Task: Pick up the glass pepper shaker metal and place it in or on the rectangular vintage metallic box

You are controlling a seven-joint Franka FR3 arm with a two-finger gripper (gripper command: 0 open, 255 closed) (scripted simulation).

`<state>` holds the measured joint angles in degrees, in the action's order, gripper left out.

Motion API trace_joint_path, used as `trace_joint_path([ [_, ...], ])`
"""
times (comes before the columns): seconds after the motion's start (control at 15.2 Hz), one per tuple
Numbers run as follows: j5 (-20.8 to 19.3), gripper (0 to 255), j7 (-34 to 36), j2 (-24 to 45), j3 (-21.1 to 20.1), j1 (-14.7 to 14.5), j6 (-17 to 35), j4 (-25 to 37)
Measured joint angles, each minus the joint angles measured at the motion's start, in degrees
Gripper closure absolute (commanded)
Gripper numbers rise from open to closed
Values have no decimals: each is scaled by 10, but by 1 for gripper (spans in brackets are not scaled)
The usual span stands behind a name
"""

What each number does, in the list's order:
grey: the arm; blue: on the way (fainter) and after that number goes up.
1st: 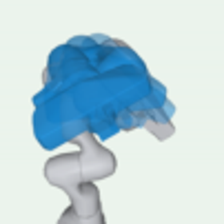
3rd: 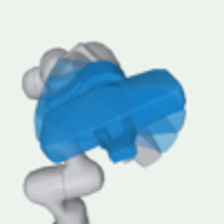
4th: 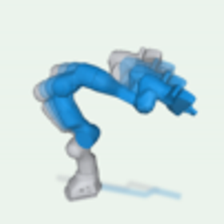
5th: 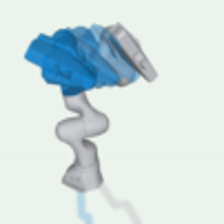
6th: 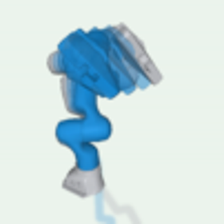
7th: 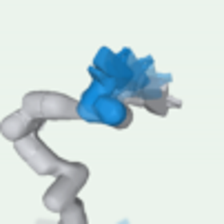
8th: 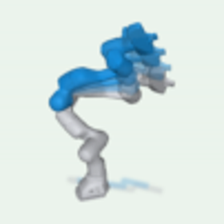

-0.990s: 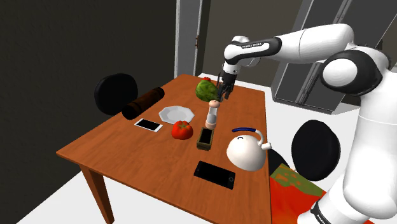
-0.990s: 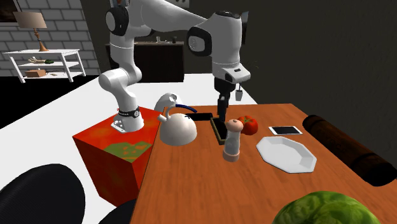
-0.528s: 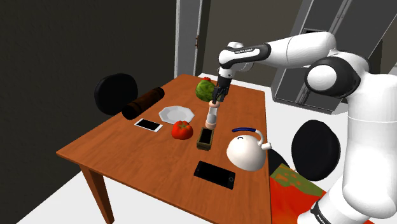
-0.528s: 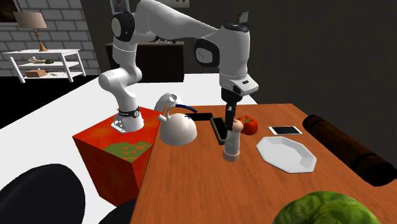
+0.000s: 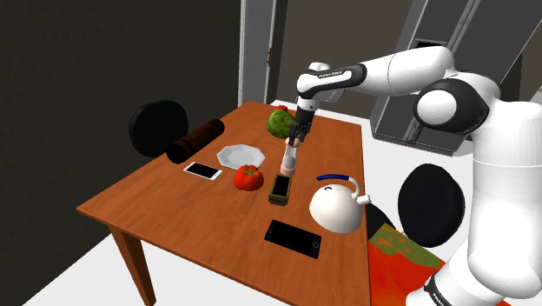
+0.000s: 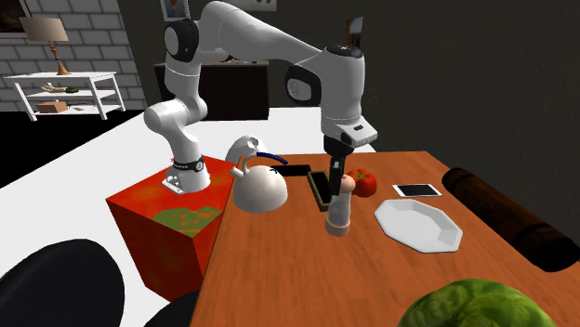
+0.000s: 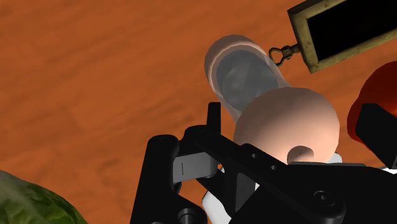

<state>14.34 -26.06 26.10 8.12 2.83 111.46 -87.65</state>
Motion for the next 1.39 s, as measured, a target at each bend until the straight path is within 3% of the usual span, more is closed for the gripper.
trace_joint_path([
  [0.07, 0, 0, 0, 0, 0, 0, 0, 0],
  [0.13, 0, 255, 0, 0, 0, 0, 0, 0],
  [0.79, 0, 255, 0, 0, 0, 0, 0, 0],
  [1.39, -5, 255, 11, -10, 2, 2, -55, 47],
])
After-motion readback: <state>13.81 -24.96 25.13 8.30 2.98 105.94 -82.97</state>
